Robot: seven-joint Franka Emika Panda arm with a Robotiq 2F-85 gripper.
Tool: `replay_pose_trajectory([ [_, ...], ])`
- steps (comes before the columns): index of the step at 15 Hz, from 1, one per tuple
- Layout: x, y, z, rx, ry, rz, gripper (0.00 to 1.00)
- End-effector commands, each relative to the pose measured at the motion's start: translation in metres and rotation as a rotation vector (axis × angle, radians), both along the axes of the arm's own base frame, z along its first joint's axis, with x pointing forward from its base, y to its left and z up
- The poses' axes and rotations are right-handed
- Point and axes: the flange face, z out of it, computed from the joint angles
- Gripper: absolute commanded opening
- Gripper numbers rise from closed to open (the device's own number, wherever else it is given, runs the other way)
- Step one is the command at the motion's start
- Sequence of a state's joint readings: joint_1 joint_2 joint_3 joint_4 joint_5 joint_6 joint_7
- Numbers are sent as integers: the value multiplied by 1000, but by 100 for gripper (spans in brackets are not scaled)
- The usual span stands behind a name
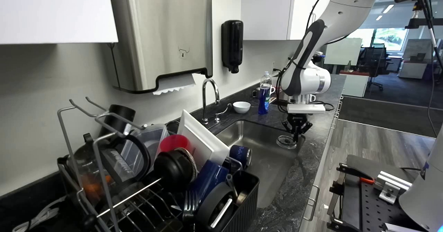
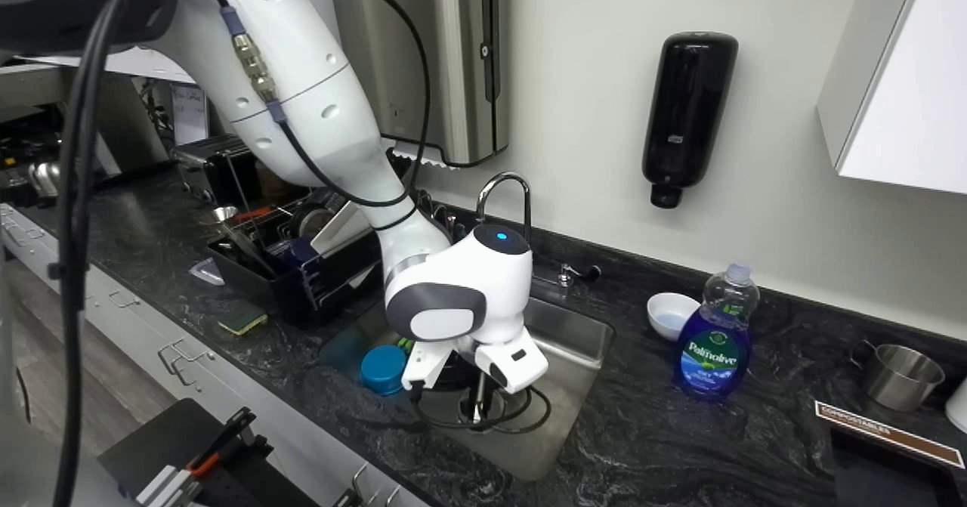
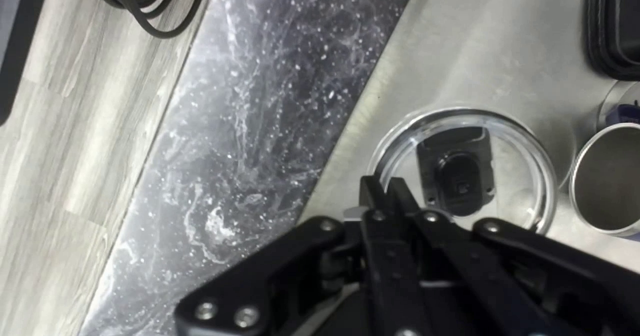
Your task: Take the lid off of the blue cup in the sink and place it on the edge outside of the sink
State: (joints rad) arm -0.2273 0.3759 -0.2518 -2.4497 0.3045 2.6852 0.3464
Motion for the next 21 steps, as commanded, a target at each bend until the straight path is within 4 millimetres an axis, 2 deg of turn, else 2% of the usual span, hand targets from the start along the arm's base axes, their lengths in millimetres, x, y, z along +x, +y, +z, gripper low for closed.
replay_pose_trajectory([
  [1, -13, 8, 8, -3, 18, -42, 2],
  [12, -41, 20, 8, -32, 84, -135, 2],
  [21, -62, 24, -3, -7, 98, -172, 2],
])
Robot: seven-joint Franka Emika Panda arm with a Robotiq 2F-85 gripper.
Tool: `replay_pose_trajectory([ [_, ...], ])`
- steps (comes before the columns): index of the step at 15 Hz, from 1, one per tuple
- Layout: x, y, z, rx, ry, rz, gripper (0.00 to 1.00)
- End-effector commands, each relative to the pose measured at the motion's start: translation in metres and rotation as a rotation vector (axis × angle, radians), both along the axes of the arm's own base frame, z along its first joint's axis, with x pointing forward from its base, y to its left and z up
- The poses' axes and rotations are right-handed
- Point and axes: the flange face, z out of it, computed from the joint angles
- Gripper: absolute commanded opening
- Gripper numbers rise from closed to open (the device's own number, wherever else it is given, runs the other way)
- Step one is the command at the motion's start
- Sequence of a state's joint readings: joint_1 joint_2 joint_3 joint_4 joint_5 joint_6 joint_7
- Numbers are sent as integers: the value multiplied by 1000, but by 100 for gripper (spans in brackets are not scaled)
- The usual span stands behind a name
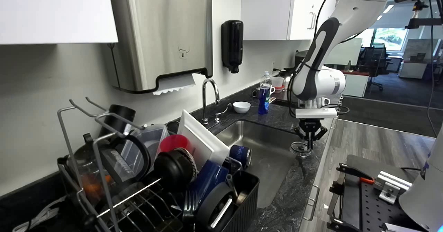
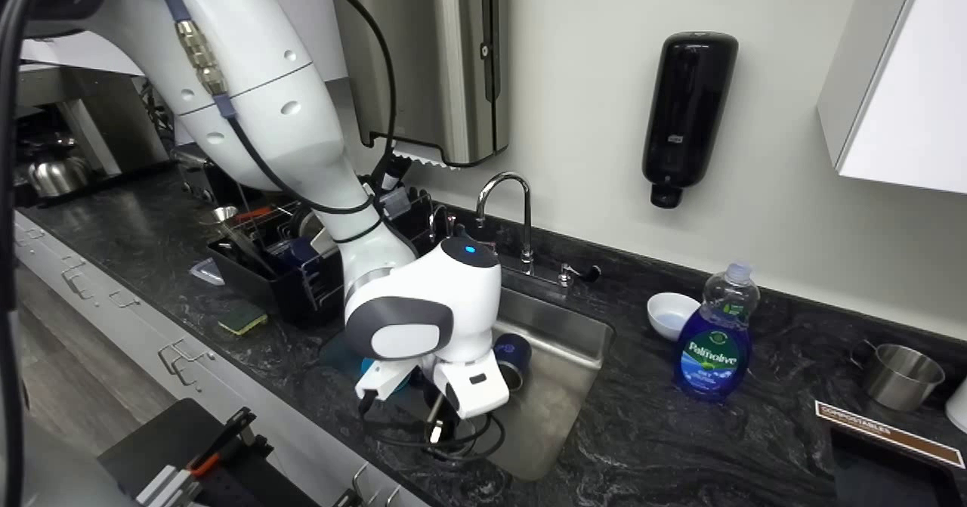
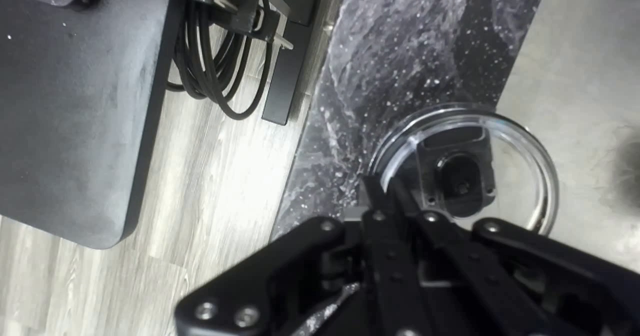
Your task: Take the lid off of the blue cup in the sink and place it on the edge outside of the sink
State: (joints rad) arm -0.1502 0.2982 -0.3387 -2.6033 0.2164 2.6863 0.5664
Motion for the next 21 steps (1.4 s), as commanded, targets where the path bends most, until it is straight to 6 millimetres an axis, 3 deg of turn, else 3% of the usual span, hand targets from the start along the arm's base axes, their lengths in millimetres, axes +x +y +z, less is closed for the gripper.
replay_pose_trajectory([
  [1, -14, 3, -1, 16, -6, -26, 2],
  [8, -32, 2, -6, 42, -14, -76, 2],
  [9, -34, 2, -6, 43, -17, -77, 31],
  [11, -36, 2, -7, 43, -19, -81, 39],
  [19, -42, 6, -7, 38, -12, -86, 95],
  [21, -43, 7, -7, 39, -8, -84, 100],
])
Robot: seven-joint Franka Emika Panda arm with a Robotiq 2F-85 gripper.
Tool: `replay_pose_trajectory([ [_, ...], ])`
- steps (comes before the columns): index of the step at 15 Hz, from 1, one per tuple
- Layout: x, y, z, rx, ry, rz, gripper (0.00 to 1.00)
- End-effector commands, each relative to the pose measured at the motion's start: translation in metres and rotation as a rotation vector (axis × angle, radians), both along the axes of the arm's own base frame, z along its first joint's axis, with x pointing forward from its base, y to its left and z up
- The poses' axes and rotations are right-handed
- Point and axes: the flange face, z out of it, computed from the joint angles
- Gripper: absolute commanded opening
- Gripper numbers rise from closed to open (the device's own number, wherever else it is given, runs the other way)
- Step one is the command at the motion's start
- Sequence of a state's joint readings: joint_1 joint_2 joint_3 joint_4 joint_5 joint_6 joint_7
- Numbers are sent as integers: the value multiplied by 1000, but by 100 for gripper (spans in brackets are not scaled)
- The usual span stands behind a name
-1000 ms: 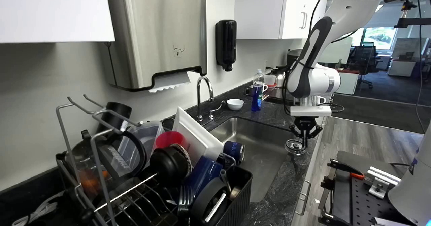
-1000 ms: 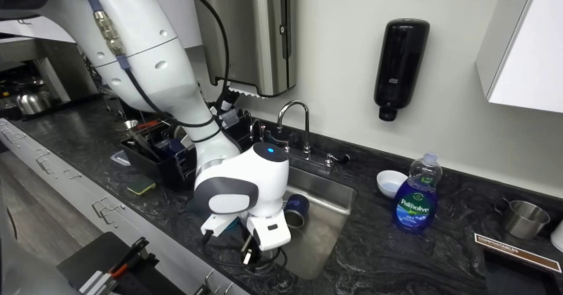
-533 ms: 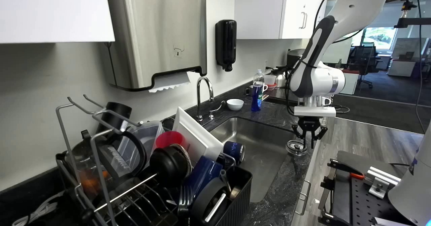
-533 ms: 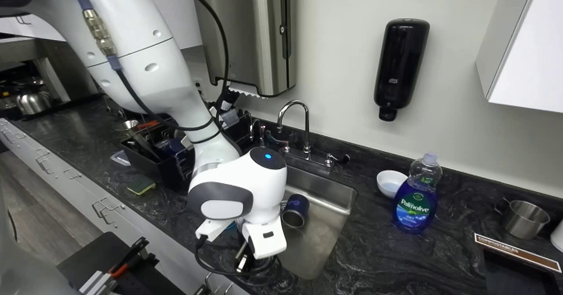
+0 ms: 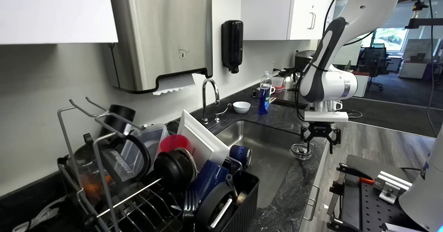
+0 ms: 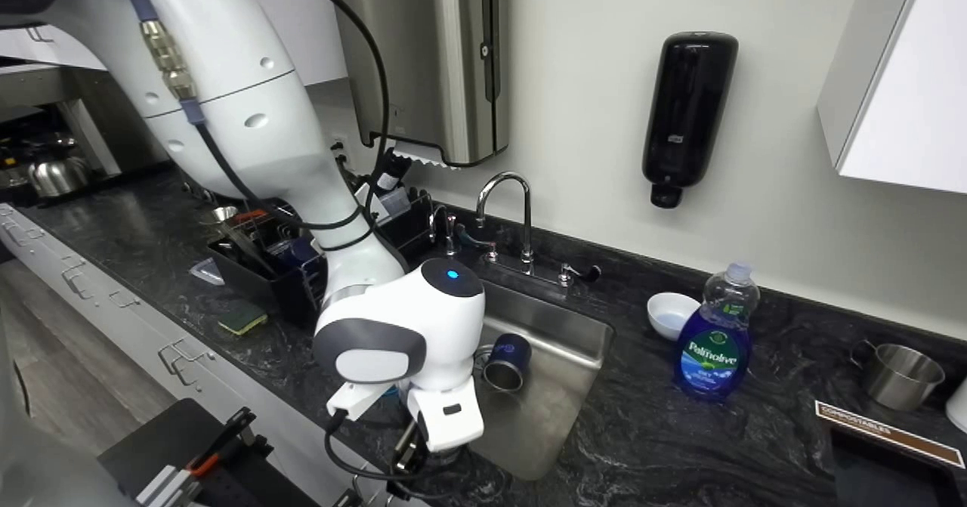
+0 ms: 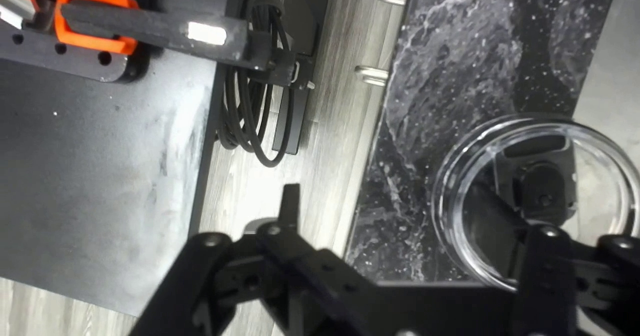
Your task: Take the lid off of the blue cup in the sink and place it on the edge outside of the sink
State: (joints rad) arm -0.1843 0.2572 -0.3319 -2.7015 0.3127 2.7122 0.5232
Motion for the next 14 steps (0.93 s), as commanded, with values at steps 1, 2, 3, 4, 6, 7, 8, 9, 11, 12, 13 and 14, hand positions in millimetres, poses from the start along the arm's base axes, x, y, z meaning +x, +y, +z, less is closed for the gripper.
replay_pose_trajectory([
  [1, -5, 1, -1, -7, -12, 0, 100],
  [2, -8, 0, -1, -8, -14, -6, 100],
  [3, -10, 0, 0, -9, -15, -11, 100],
  [4, -13, -1, 0, -11, -16, -16, 100],
  [6, -17, -2, 1, -16, -19, -24, 100],
  [7, -19, -3, 2, -20, -25, -26, 100],
  [8, -21, -4, 4, -26, -30, -31, 100],
  [9, -24, -4, 6, -32, -37, -35, 100],
  [11, -28, -5, 10, -43, -53, -43, 100],
  [12, -29, -6, 12, -51, -61, -46, 100],
  [13, -30, -6, 14, -56, -70, -50, 100],
  [14, -21, -12, 15, -61, -78, -49, 100],
])
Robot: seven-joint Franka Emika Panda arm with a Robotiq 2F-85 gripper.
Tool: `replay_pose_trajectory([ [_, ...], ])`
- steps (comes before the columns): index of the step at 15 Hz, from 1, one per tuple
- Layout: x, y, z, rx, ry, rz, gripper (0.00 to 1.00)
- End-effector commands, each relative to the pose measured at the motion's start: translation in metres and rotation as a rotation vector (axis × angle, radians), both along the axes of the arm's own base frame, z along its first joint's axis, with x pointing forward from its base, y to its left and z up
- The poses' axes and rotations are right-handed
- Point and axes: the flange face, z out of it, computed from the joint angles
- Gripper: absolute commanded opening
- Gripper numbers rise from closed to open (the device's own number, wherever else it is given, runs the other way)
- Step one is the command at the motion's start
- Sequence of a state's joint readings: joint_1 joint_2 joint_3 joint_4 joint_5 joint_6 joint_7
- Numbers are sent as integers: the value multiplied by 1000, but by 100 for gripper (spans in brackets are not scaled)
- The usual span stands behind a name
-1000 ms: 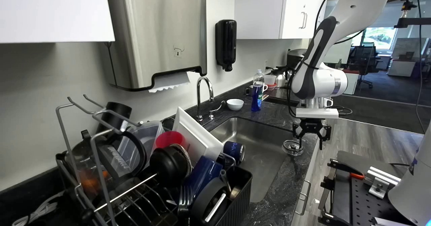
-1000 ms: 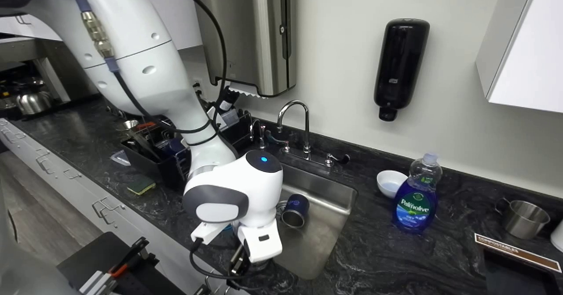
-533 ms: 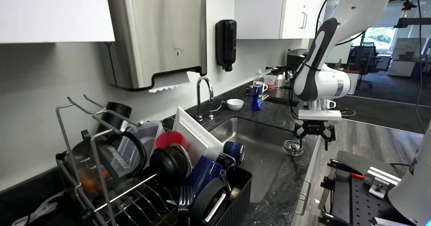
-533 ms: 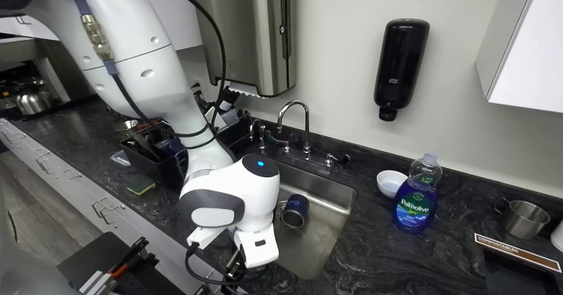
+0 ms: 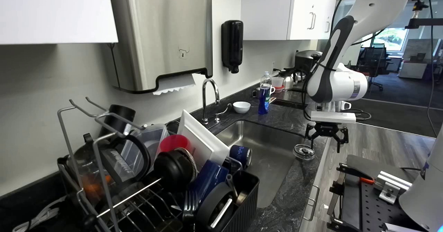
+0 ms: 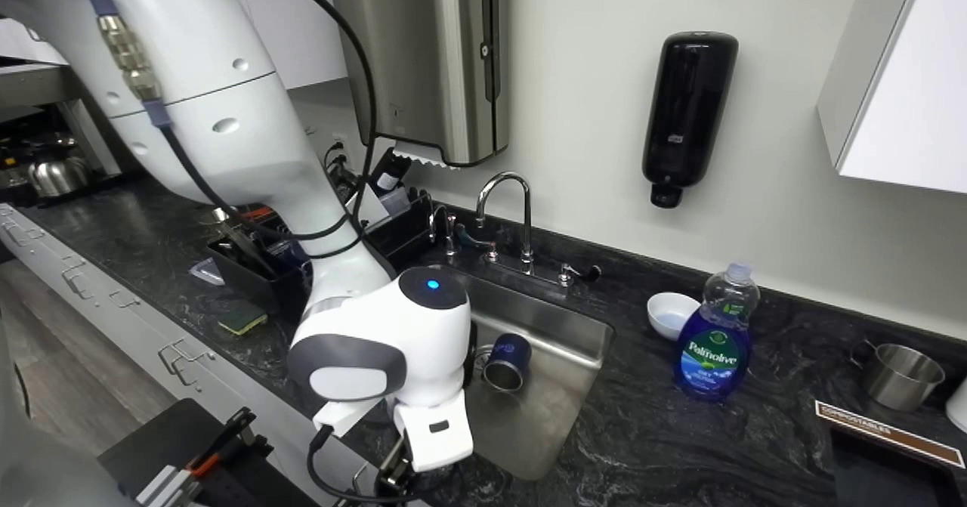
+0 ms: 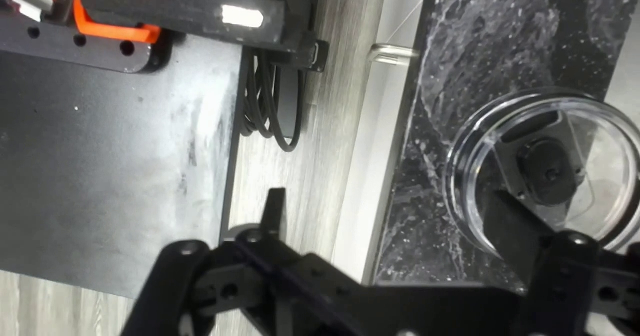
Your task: Take the lid off of the blue cup in the sink and place it on the edge outside of the sink
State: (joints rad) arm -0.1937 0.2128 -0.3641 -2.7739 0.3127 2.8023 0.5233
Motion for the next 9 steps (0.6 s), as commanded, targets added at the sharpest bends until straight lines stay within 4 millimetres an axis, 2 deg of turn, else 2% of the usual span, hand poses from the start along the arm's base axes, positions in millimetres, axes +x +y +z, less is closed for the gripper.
replay_pose_trajectory([
  [1, 4, -7, 11, -22, -46, -2, 100],
  [3, 1, -4, 17, -32, -70, 0, 100],
  [5, 10, -12, 22, -38, -84, 4, 100],
  [6, -1, -3, 27, -42, -95, 10, 100],
  [9, 15, -12, 35, -53, -112, 20, 100],
])
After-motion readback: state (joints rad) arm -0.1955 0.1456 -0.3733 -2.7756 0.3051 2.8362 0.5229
